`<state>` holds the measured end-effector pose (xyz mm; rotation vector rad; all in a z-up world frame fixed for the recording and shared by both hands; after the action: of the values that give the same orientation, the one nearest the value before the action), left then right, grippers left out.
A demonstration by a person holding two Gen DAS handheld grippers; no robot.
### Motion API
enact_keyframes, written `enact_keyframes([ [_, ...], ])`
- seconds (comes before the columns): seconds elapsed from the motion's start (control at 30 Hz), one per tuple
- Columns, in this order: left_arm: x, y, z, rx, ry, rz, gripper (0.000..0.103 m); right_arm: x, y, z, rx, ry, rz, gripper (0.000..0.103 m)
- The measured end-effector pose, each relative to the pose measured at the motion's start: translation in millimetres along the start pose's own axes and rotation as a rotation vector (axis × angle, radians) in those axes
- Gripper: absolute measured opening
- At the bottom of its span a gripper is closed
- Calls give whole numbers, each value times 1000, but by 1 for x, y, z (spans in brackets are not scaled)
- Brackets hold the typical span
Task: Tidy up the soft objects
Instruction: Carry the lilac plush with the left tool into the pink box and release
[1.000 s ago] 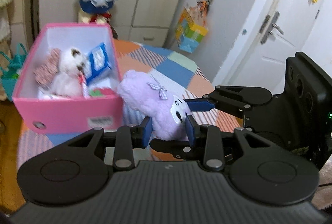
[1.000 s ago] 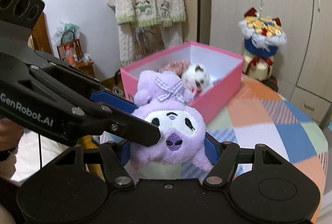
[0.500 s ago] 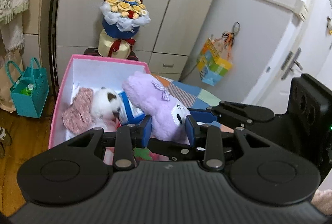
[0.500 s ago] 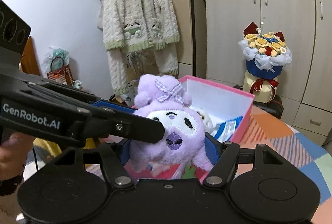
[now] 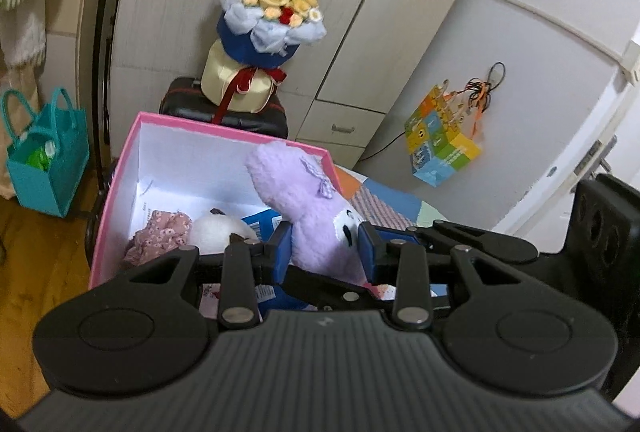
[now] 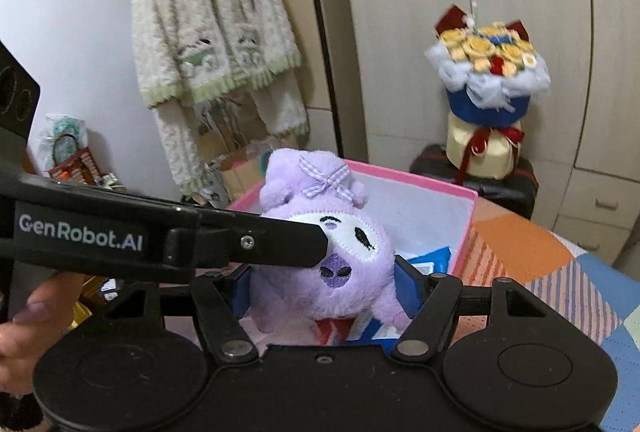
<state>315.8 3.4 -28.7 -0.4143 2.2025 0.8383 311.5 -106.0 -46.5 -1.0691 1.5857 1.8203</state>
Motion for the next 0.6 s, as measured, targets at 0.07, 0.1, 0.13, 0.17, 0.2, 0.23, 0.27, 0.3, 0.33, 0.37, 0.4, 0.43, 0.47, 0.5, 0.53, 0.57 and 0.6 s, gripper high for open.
enact_keyframes([
  [0.07,0,-8,9,1,15,5,33,1,-10,-2,18,14,15,73],
  [0.1,0,-13,14,1,25,6,33,1,-15,-2,30,26,17,73],
  [0.13,0,-17,19,2,39,10,33,1,-20,-2,46,43,15,73],
  [0.17,0,-21,23,0,49,16,34,2,-25,-1,60,54,18,73],
  [0.2,0,-26,28,-3,60,21,34,2,-29,-1,70,62,24,73],
  [0.23,0,-29,33,-8,72,25,34,3,-34,0,84,77,27,73],
  [0.27,2,-32,37,-13,79,31,34,4,-38,1,94,92,28,73],
  [0.3,3,-35,41,-22,85,37,34,5,-42,3,108,114,30,73],
  [0.33,5,-37,44,-37,93,43,34,5,-45,5,119,135,31,72],
  [0.37,8,-38,47,-53,94,50,34,7,-48,9,122,165,29,72],
  [0.4,10,-39,49,-71,90,56,34,8,-49,13,119,197,20,70],
  [0.43,12,-39,50,-81,82,57,34,9,-48,16,125,228,5,70],
  [0.47,15,-37,48,-87,64,63,37,10,-47,18,139,254,-2,72],
  [0.5,16,-34,47,-92,48,65,38,11,-46,19,155,272,-8,74],
  [0.53,17,-31,46,-98,35,61,42,13,-43,19,155,284,-16,75],
  [0.57,18,-27,45,-107,23,53,43,14,-39,19,137,282,-19,78],
  [0.6,19,-23,43,-120,6,42,43,15,-36,18,108,263,-18,78],
])
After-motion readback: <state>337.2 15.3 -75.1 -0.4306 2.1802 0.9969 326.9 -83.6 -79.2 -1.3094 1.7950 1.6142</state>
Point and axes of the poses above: each gripper's, at about its wrist camera, not at the fingertips, and y roughly against the way its jaws point, z to its left, x to its underside, the point moved 7 cm from there along -y, roughly the way its jaws point, and after that the axes turned 11 degrees about x, right-handed, at the moved point
